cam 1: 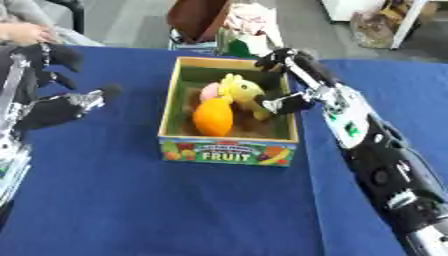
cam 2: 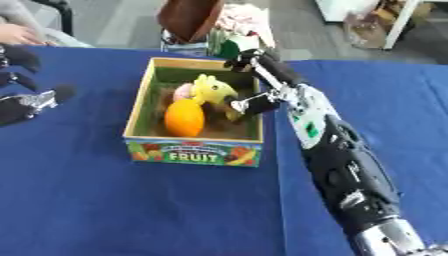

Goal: Pick up objects on the table and place them in the box.

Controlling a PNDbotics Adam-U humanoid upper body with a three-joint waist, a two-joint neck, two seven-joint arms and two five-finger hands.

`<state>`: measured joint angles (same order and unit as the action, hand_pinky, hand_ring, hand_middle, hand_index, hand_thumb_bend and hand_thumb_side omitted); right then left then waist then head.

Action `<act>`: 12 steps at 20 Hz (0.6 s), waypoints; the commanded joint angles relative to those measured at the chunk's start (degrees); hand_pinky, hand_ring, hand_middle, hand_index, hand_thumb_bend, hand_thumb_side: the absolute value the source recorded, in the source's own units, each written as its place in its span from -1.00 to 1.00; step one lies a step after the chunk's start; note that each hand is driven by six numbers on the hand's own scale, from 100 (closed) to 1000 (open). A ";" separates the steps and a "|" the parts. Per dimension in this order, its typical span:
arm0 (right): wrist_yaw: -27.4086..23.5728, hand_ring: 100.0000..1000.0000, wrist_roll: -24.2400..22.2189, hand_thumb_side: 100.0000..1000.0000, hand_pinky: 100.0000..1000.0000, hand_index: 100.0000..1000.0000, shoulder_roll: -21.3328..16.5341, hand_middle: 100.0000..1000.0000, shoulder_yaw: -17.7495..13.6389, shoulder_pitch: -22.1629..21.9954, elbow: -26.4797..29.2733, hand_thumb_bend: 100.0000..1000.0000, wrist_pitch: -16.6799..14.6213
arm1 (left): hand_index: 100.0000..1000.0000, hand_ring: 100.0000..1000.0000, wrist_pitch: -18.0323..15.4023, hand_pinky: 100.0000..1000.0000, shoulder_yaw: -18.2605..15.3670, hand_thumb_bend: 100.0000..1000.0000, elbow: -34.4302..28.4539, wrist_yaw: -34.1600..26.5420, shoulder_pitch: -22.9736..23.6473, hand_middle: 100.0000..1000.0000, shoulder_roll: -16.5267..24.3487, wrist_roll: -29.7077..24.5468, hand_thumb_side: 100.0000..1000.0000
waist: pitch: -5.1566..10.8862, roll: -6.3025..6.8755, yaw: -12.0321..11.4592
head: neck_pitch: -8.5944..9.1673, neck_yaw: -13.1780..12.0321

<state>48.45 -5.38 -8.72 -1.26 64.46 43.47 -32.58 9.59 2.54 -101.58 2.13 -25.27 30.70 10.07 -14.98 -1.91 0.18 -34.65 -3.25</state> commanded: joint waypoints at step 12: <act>-13.52 0.37 5.28 -1.00 0.03 0.47 -13.87 0.06 -3.08 -10.84 19.14 -0.47 2.01 | 0.07 0.33 -0.72 -0.16 -2.55 0.63 -0.44 -0.01 3.11 -0.22 1.52 2.01 -0.71 | 0.34 -0.12 2.51 | 1.01 -3.40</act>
<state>36.34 -1.19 -20.22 -3.55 52.82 59.82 -31.09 9.03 0.93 -101.34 2.40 -21.74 30.75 11.63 -15.64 -2.16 2.77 -34.02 -6.22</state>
